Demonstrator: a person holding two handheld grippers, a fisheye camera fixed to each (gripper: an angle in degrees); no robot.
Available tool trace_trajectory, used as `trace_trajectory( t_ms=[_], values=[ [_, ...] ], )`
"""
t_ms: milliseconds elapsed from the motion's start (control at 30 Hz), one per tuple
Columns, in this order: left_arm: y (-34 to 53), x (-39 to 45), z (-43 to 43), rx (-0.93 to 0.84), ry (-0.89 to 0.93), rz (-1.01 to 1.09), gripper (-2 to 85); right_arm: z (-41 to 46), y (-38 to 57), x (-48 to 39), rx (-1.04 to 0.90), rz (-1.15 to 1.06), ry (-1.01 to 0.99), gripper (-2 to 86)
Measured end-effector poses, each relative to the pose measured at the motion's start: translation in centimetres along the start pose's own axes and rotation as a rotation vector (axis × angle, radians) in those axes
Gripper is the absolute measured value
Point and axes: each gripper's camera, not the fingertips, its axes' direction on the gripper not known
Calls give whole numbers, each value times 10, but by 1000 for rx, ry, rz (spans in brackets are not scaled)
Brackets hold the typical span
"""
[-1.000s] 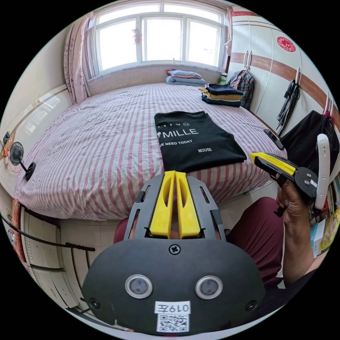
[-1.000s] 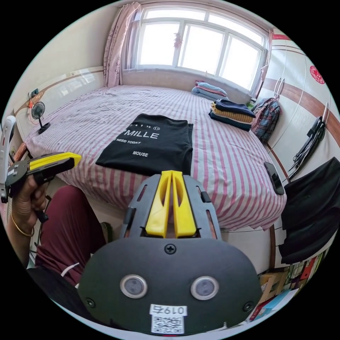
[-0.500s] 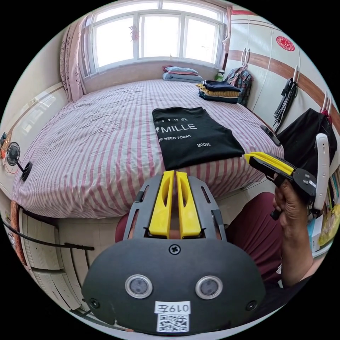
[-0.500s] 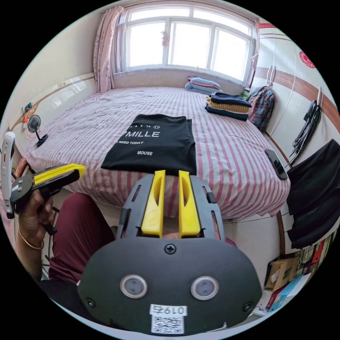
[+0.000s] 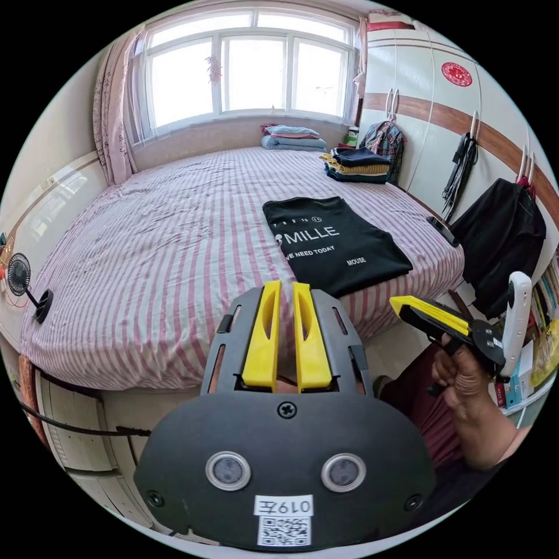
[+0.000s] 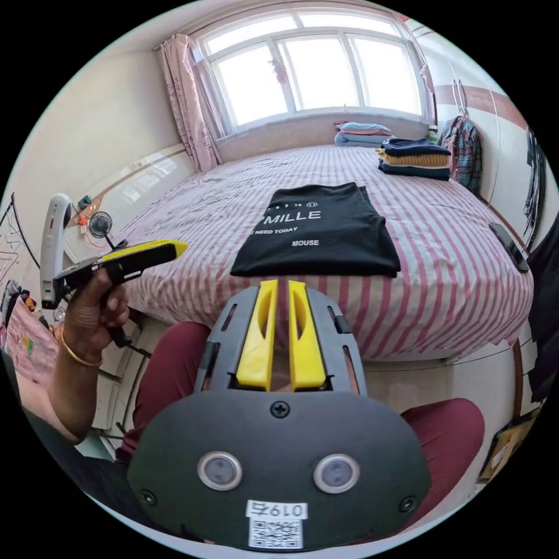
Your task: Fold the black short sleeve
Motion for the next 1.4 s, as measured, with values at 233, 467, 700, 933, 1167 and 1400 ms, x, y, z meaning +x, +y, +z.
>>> trace_trajectory(
  t_ms=[233, 467, 700, 933, 1167, 1400],
  values=[
    [-39, -60, 35, -3, 197, -32, 20, 40, 3, 55, 82, 275, -361, 66],
    [-63, -139, 95, -97, 559, -207, 58, 84, 24, 118, 149, 612, -625, 99],
    [-75, -163, 132, -149, 560, -173, 75, 93, 9, 138, 158, 582, -540, 98],
    [-86, -181, 166, -179, 623, -215, 70, 118, 21, 183, 231, 827, -734, 90],
    [-83, -202, 183, -182, 654, -241, 66, 131, 17, 205, 253, 871, -797, 87],
    [-80, -216, 194, -182, 672, -250, 63, 135, 12, 227, 306, 881, -894, 97]
  ],
)
